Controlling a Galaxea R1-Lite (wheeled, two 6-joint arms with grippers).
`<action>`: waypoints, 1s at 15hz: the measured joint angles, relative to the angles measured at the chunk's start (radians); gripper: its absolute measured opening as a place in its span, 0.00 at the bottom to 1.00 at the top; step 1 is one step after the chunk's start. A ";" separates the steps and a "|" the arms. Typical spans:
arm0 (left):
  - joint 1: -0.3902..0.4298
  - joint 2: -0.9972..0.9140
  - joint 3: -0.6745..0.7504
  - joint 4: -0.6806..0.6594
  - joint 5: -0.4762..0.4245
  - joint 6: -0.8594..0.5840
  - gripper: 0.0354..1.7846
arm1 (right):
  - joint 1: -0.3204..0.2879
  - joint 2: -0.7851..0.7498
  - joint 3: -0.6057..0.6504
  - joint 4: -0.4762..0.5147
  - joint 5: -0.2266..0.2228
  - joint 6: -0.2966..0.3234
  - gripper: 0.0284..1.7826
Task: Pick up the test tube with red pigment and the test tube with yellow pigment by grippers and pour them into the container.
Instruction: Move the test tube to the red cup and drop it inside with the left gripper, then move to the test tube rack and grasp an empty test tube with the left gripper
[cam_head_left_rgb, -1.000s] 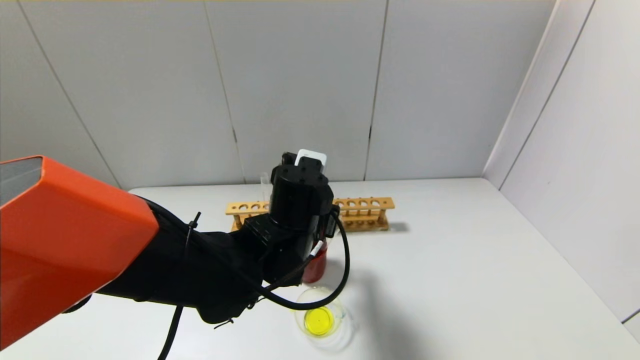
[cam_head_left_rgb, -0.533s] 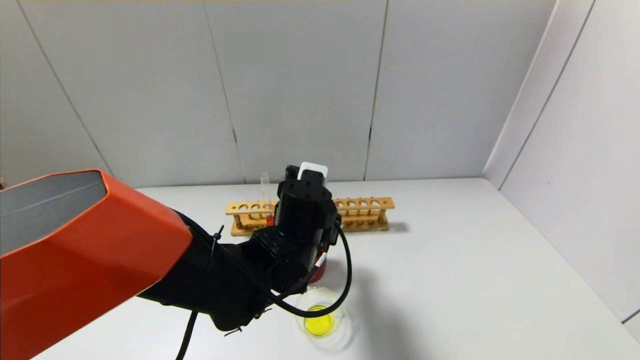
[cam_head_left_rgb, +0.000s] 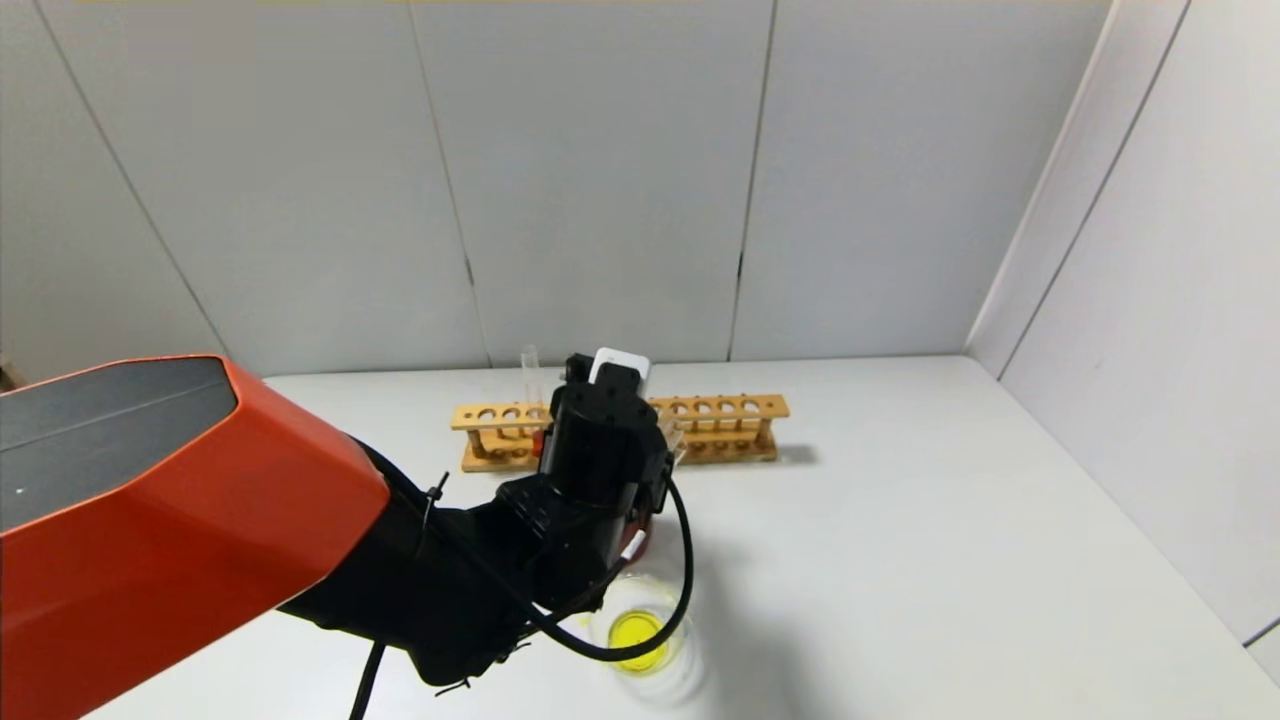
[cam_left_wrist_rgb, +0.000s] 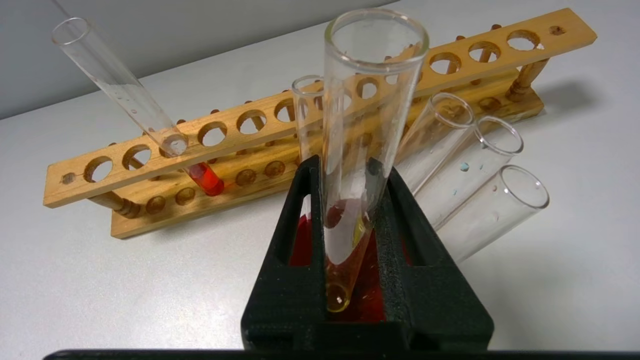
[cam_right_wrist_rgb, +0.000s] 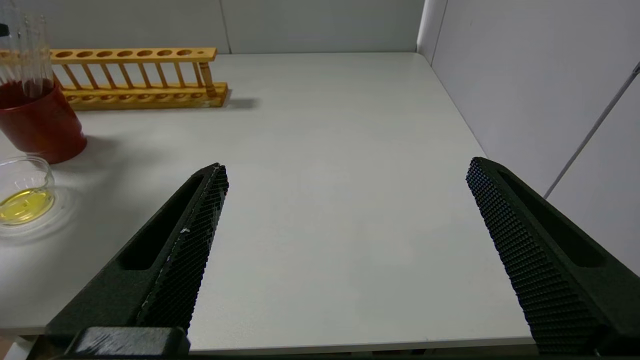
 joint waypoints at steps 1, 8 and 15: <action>0.000 -0.001 0.008 -0.008 0.000 0.000 0.20 | 0.000 0.000 0.000 0.000 0.000 0.000 0.98; -0.016 -0.020 0.013 -0.009 0.011 0.010 0.74 | 0.000 0.000 0.000 0.000 0.000 0.000 0.98; 0.049 -0.167 0.026 0.033 0.067 0.120 0.98 | 0.000 0.000 0.000 0.000 0.000 0.000 0.98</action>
